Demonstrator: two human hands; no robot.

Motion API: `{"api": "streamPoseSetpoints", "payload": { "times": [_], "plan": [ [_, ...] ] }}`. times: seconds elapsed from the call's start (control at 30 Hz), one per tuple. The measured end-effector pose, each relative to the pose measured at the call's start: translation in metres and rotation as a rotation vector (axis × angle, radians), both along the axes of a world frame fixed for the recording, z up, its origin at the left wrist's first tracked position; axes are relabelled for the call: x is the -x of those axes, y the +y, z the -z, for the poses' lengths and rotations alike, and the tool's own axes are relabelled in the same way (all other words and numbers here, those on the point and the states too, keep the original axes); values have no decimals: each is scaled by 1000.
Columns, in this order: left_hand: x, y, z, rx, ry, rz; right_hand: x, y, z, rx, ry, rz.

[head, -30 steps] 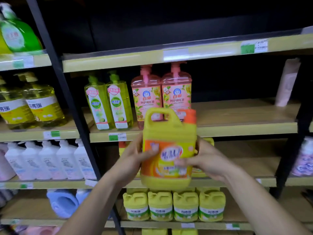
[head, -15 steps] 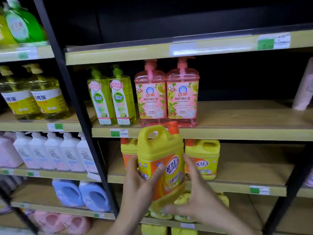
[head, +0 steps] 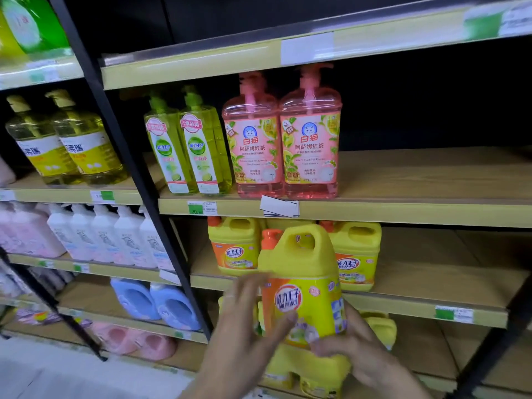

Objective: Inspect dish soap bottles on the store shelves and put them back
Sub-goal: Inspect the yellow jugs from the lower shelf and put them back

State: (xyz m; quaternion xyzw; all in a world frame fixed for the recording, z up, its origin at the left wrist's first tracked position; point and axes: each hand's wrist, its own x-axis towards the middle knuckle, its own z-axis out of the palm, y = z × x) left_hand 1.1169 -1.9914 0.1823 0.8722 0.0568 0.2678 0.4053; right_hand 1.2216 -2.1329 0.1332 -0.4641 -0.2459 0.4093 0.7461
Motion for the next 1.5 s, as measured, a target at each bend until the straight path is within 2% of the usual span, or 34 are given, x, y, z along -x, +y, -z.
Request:
{"api": "streamPoseSetpoints", "payload": {
  "times": [0.03,0.07,0.1,0.13,0.2,0.27,0.33,0.4,0.5,0.57,0.63,0.73,0.87,1.03,1.2,1.33,1.5],
  "plan": [
    [-4,12,-2,49,104,-2,-20,-47,8,-60,66,10],
    [-12,29,-5,146,190,-13,-24,-53,22,31,26,-35],
    [-22,44,-7,178,258,22,-35,-66,19,136,10,-52],
    [-31,55,-12,156,281,69,-42,-65,24,139,-50,-108],
    [-50,64,-25,-135,272,211,-47,-56,41,186,-59,-162],
    [-74,74,-39,-366,386,359,-58,-54,39,153,-58,-188],
    [-96,79,-50,-416,592,435,-64,-46,45,209,-87,-193],
    [-109,84,-52,-450,638,436,-66,-33,48,237,-88,-219],
    [-113,88,-45,-627,487,400,-79,-14,49,316,-241,-106],
    [-112,87,-33,-916,277,321,-92,1,46,441,-429,49],
    [-115,83,-18,-1132,85,232,-101,18,45,529,-651,302],
    [-125,83,2,-1187,-70,158,-107,40,49,626,-893,611],
    [-140,93,24,-1173,-186,100,-110,54,48,770,-833,758],
    [-161,95,37,-1149,-232,120,-111,33,46,718,-769,846],
    [-177,86,40,-1141,-96,171,-131,-17,43,959,-574,990],
    [-188,83,31,-1143,19,162,-152,-47,34,1002,-465,1060],
    [-210,81,14,-1153,177,133,-178,-50,22,978,-400,918]
  ]
}}
